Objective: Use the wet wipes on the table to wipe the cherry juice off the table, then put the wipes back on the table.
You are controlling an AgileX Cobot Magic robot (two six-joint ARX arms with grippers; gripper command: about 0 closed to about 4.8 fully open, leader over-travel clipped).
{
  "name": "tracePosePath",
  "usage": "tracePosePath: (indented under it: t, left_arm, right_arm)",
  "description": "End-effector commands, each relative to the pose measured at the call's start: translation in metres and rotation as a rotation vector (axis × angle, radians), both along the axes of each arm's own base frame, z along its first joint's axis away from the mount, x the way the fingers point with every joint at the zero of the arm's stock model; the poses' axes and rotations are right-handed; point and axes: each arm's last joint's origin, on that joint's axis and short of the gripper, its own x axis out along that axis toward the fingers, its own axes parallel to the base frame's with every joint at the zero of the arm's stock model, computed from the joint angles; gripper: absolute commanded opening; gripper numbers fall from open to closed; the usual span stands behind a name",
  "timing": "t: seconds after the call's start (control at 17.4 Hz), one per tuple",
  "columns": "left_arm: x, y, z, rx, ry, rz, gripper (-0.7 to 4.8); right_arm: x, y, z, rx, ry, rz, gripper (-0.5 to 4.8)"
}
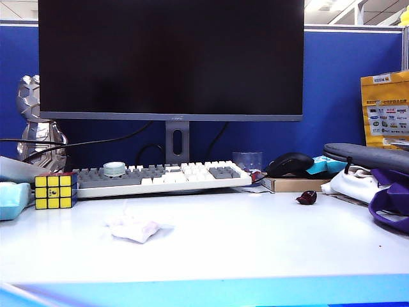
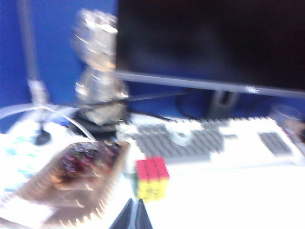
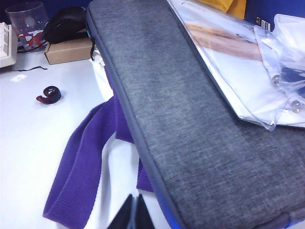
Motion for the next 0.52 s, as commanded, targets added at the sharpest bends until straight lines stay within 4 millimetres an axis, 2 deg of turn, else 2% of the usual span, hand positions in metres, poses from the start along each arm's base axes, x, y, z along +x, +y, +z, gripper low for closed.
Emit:
tracePosePath:
  t: [0.06,0.23,0.4,0.52]
  left_arm:
    - [-0.003,0.0,-0.035,-0.037,0.009,-0.026,-0.06]
    - [-0.006,0.0,-0.062,-0.049,0.025,-0.025,-0.06]
    - [-0.007,-0.001,-0.098,-0.085,0.056,-0.076,-0.06]
    - [-0.006,-0.002,-0.108,-0.085,0.07,-0.09,-0.06]
  right_arm:
    - [0.0,0.0,0.0,-0.003,-0.002,-0.001,0.0]
    - [0.0,0.0,0.0,-0.003,-0.002,-0.001,0.0]
    - [0.0,0.0,0.0,-0.003,-0.002,-0.001,0.0]
    - [0.0,0.0,0.0,-0.003,-0.002,-0.001,0.0]
